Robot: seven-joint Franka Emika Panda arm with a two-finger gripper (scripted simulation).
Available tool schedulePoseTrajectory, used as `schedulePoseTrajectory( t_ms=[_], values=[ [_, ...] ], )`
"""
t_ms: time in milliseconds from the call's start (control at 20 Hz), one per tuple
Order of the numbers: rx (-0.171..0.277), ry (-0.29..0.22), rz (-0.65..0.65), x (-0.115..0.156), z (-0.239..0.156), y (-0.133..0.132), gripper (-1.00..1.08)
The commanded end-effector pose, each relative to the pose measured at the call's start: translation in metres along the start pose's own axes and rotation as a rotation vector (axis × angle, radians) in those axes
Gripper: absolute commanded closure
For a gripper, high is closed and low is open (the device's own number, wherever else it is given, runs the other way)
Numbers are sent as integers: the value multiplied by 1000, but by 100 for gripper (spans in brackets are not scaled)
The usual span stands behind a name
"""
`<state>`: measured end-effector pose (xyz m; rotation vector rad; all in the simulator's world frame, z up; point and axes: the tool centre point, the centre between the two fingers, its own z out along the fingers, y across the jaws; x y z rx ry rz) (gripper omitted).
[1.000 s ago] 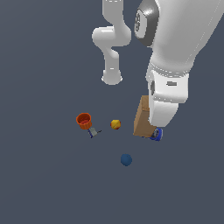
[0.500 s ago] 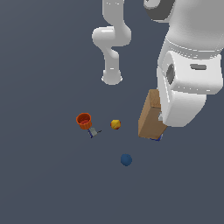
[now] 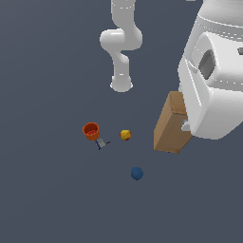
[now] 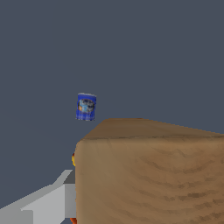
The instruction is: Pick up a designated object from a clutter of objects.
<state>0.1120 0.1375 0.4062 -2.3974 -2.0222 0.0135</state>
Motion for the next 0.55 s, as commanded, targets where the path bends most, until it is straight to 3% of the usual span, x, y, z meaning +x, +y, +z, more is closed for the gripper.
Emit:
schedulePoseTrajectory(
  t_ms=[0, 500],
  values=[
    [-10, 3, 0, 1, -11, 4, 108],
    [-10, 3, 0, 3, -17, 8, 108]
  ],
)
